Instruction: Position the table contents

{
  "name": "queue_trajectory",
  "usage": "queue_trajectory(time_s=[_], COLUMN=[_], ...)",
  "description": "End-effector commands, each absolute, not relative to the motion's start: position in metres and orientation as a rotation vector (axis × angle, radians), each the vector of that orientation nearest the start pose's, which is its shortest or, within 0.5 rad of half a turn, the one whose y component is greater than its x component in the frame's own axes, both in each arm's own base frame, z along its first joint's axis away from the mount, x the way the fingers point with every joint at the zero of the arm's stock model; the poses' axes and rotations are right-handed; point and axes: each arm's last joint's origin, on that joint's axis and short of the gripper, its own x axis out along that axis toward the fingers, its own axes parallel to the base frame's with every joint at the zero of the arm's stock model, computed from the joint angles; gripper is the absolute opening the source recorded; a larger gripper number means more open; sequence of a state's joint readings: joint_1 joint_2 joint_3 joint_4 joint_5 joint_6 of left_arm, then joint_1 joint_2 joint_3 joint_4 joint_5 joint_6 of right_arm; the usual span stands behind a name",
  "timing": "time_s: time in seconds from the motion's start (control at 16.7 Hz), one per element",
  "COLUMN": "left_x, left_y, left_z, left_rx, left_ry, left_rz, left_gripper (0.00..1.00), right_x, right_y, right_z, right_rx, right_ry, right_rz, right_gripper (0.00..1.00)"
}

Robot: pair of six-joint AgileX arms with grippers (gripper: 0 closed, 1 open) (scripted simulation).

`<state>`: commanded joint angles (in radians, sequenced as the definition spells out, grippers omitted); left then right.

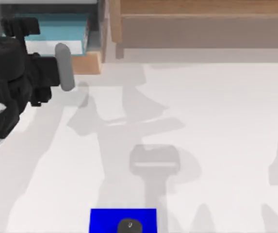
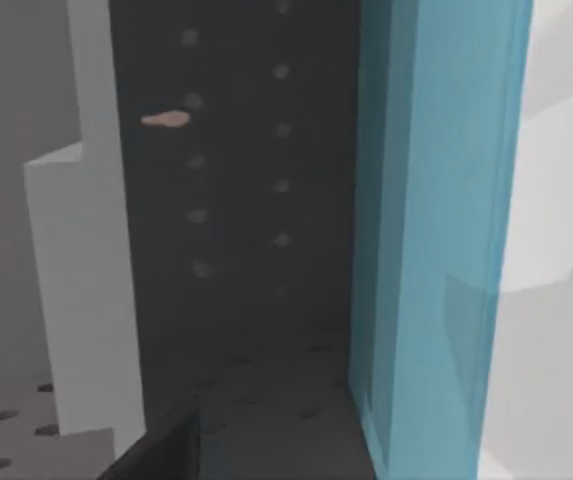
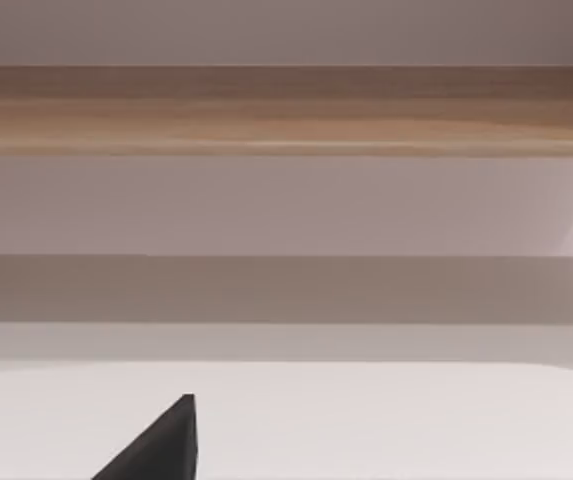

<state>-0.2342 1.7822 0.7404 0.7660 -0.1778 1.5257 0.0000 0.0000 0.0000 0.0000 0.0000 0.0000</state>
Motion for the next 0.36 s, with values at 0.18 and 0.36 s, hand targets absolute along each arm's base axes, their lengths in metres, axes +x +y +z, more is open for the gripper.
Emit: queue_trajectory(time_s=[0.18,0.36], left_x=[0.33,0.321], left_y=[-0.074,-0.074], left_z=[0.148,0.148], left_rx=[1.558,1.56], left_ry=[0.19,0.188], left_rz=[-0.242,-0.24], left_gripper=[1.0,1.0], right_x=[0.106,0.106], right_y=[-0.001,-0.001], right_z=[0.16,0.16], right_rx=[0.0,0.0], right_ry=[0.0,0.0], right_rz=[0.0,0.0], right_gripper=[1.0,1.0])
